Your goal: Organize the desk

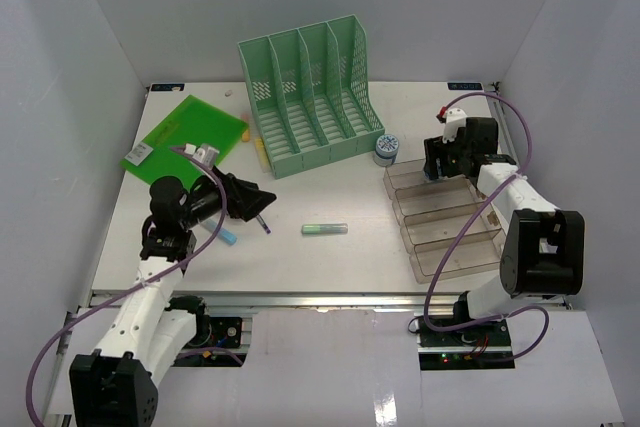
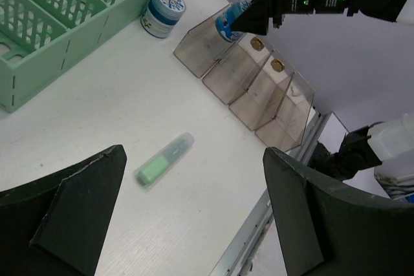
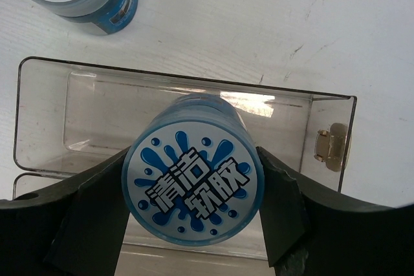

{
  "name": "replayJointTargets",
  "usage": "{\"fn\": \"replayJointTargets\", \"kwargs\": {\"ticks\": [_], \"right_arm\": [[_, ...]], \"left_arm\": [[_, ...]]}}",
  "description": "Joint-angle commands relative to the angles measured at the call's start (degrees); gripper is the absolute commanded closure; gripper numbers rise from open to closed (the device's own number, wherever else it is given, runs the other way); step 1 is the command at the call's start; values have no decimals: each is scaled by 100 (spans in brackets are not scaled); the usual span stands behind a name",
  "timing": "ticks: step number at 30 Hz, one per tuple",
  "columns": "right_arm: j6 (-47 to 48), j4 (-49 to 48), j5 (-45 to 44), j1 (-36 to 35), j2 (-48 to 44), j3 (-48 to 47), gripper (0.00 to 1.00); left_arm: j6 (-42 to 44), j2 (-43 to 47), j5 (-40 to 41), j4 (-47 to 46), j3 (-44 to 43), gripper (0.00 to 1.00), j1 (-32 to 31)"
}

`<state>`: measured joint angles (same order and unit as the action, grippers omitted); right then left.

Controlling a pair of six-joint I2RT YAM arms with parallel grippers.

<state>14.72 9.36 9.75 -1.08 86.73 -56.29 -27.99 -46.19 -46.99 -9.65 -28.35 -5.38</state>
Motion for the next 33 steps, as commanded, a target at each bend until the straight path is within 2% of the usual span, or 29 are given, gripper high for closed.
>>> {"fn": "replayJointTargets", "kwargs": {"ticks": [1,3,5,8,11,14,16,20,23,25,33], "right_arm": [[-7,-289,179,38,-82,-198,6],[-6,-250,311,38,-258,-205,2],[74,-111,588,39,-564,-218,6],[235,88,1499,244,-1210,-107,10],[234,362,2910,481,-2001,180,10],[132,245,3590,780,-2645,880,10],[-120,-93,4070,1221,-3043,1206,10],[-475,-324,4659,1986,-3248,1549,10],[-601,-324,4956,2265,-3221,1612,10],[-668,-306,5050,2378,-3215,1630,10],[-840,-321,5179,2437,-3206,1613,10]], "left_arm": [[-442,-277,771,-227,3,2,-927],[-562,-528,1548,-194,-174,2,-1390],[-703,-963,2304,-26,-547,2,-2123],[-890,-1913,3197,468,-1413,2,-2697],[-1084,-3389,4518,1543,-2971,2,-3421],[-1201,-4703,5541,2482,-4542,2,-3926],[-1368,-5907,6299,3513,-6189,2,-4235],[-1463,-8033,6827,5111,-9337,4,-4469],[-1382,-8944,6965,5467,-10729,7,-4504],[-1331,-9252,7028,5381,-11081,7,-4498],[-1031,-9497,7165,4606,-10692,6,-4498]]}}
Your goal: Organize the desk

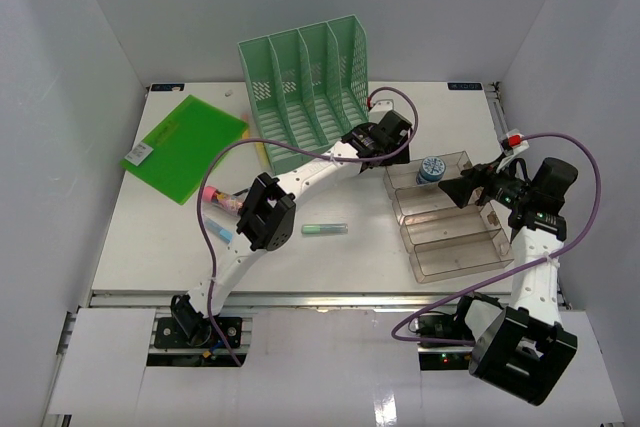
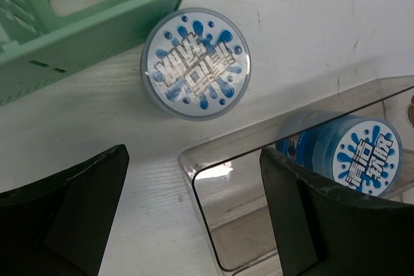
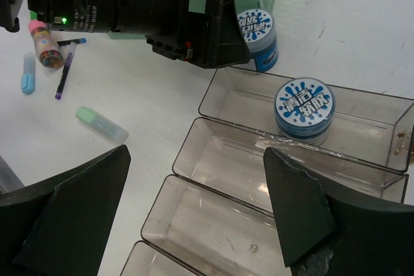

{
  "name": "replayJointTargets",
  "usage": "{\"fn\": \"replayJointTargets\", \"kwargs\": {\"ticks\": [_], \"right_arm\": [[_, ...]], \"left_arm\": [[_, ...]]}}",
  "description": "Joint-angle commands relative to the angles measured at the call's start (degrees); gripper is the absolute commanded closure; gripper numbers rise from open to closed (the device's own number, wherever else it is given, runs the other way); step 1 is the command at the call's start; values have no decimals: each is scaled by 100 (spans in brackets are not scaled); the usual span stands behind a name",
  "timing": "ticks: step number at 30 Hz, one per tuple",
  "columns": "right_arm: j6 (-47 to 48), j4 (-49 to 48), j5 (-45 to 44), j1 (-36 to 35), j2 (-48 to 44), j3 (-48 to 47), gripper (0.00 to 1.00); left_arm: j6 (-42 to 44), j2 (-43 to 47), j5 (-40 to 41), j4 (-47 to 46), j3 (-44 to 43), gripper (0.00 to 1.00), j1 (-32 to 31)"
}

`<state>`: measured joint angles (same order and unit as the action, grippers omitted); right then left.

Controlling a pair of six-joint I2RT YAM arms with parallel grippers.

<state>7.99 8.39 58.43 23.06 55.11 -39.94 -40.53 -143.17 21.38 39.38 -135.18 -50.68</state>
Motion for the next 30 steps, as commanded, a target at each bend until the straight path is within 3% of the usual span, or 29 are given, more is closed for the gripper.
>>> {"fn": "replayJointTargets", "kwargs": {"ticks": [1,9,23,30], "right_arm": [[-180,-229,323,23,-40,-22,10],[-201,-250,338,23,-19,-13,10],[-210,-250,319,31,51,-5,10],[-219,-265,333,32,61,-7,10]], "left_arm": [[263,169,337,-375,6,6,27],[685,-22,96,-1075,161,4,32],[1107,-410,533,-1609,71,4,24],[1344,-475,710,-1904,148,10,24]]}}
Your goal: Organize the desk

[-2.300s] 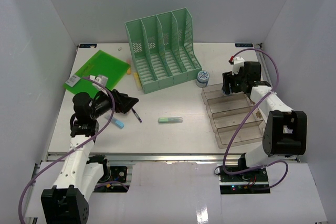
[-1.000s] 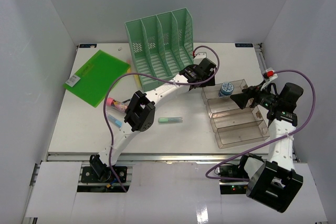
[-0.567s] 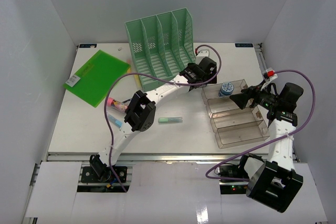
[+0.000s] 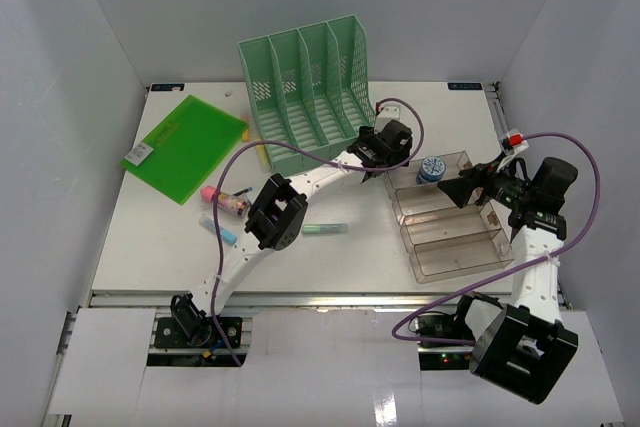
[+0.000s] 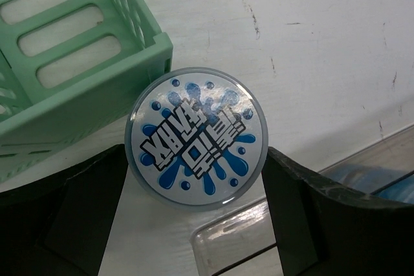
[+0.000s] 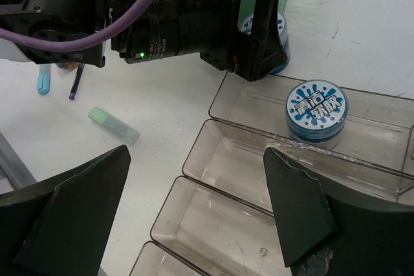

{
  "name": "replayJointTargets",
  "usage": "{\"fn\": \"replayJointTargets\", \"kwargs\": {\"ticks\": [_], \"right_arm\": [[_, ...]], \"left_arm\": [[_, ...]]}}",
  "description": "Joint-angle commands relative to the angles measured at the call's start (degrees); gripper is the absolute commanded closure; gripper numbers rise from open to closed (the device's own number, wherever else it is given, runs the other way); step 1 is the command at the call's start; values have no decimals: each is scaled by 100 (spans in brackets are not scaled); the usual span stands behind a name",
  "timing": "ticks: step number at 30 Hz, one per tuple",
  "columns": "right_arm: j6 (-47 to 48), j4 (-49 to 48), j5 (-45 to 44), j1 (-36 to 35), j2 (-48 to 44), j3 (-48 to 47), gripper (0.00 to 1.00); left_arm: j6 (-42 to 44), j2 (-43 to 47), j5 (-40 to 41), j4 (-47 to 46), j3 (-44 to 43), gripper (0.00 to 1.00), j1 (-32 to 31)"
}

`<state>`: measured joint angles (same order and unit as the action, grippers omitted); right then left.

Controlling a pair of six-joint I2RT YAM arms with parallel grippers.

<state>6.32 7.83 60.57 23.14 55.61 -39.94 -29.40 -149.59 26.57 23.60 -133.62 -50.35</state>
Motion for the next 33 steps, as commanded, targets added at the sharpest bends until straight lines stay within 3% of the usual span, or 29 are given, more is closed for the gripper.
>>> {"fn": "replayJointTargets", "kwargs": {"ticks": [1,4,9,15,18,24,33], "right_arm": [[-52,-210,122,24,11,-5,10],[-44,-195,122,24,19,-5,10],[-34,-194,112,24,30,5,10],[-16,-193,95,24,43,14,10],[1,-185,86,24,20,22,10],[36,-169,80,24,19,48,10],[92,-159,23,45,40,85,10]], "left_arm": [[258,165,199,-400,13,11,-9],[341,150,192,-580,20,15,-2],[482,168,243,-833,34,36,-1],[585,472,96,-1084,416,77,-22],[910,759,61,-1387,662,91,-126],[1672,1364,371,-1745,777,99,-323],[1630,2202,454,-1966,1663,100,-405]]}}
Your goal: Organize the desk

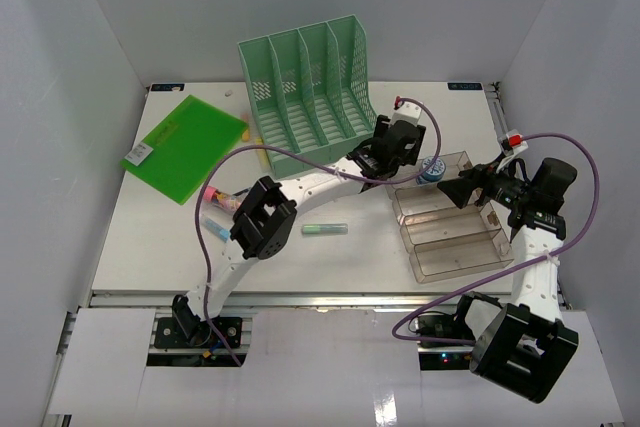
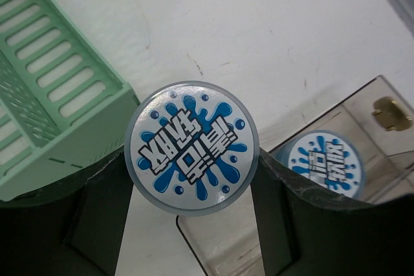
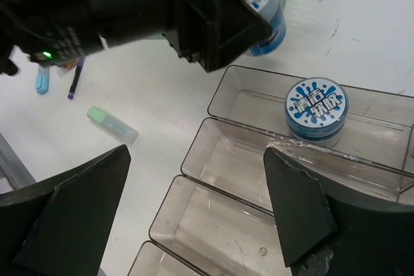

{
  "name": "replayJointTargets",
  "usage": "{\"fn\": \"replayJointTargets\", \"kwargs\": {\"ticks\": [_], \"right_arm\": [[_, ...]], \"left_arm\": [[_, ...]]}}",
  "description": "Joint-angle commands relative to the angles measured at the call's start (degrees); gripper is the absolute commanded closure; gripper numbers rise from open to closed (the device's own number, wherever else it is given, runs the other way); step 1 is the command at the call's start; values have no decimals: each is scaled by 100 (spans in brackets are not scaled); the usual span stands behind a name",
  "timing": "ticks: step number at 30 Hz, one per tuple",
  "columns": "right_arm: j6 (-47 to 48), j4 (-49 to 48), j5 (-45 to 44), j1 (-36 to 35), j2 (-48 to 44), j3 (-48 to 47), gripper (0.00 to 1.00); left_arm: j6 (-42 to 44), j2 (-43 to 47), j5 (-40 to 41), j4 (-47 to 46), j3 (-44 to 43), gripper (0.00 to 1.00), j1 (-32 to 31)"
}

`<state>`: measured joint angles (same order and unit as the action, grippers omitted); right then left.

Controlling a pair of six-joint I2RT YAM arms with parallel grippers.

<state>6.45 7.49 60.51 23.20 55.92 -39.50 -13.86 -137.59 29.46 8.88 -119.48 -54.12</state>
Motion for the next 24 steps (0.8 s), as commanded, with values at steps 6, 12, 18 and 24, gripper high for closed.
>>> {"fn": "replayJointTargets", "kwargs": {"ticks": [6,12,18,24], "right_arm": [[107,-129,1,62,46,57,10],[120,-125,-33,73,62,57,10],[120,-131,-21,91,94,50,10],[120,-125,-30,97,104,57,10]], "left_arm": [[-193,1261,-475,-236,552,100,-68],[-277,1139,-1171,-65,599,100,-128],[-275,909,-1377,-24,507,100,-161],[-328,712,-1520,27,357,100,-161]]}}
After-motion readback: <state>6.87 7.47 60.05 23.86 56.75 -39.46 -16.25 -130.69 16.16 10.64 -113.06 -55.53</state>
